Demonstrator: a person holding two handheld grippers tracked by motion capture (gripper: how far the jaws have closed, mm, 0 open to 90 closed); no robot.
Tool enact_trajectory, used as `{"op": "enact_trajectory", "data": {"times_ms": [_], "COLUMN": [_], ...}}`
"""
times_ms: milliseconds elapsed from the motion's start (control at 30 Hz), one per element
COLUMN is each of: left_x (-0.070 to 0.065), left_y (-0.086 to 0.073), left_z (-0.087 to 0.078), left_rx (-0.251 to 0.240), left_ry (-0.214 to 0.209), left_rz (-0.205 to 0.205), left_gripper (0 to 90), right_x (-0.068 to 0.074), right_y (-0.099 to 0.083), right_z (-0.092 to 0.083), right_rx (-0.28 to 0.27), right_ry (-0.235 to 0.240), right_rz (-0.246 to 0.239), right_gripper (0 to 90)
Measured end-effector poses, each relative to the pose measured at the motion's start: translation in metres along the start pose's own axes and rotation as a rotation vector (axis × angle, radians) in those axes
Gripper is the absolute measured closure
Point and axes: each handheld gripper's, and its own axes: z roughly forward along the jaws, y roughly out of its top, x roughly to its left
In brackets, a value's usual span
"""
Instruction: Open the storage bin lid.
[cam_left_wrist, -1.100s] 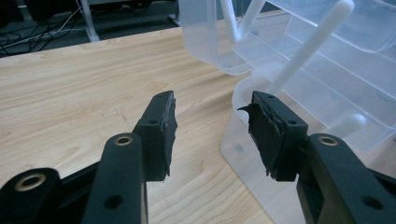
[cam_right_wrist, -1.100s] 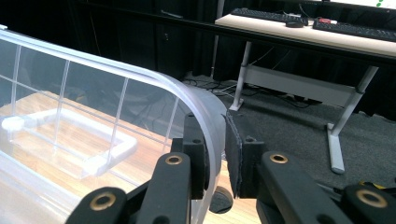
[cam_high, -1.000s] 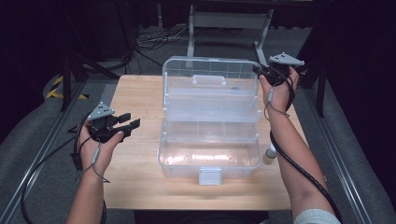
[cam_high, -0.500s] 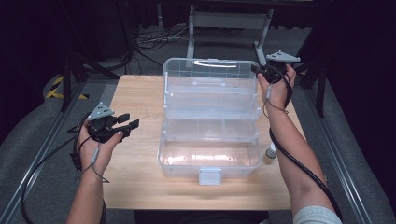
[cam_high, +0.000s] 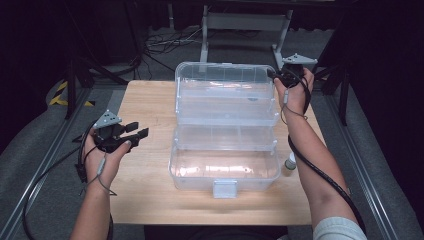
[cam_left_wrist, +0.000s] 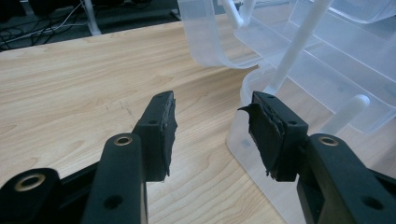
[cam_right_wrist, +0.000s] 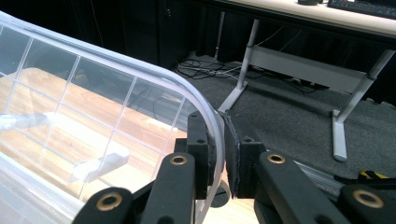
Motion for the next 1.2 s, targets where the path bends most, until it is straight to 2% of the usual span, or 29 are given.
{"op": "enact_trajectory", "data": {"times_ms": [300, 900, 1200], "left_x": [0.002, 0.007, 0.008], "left_y": [-0.001, -0.005, -0.006], "left_z": [0.002, 0.004, 0.005], "left_rx": [0.006, 0.014, 0.021], "left_ry": [-0.002, 0.014, 0.016], "left_rz": [-0.004, -0.017, -0.019], "left_gripper": [51.7, 51.7, 51.7], "right_x": [-0.004, -0.007, -0.011], "right_y": [-0.002, -0.011, -0.015], "right_z": [0.007, 0.022, 0.031], "right_rx": [0.017, 0.031, 0.05], "right_ry": [0.015, 0.025, 0.048], "right_rz": [0.006, -0.042, -0.033], "right_gripper": [81.9, 82.6, 82.5]}}
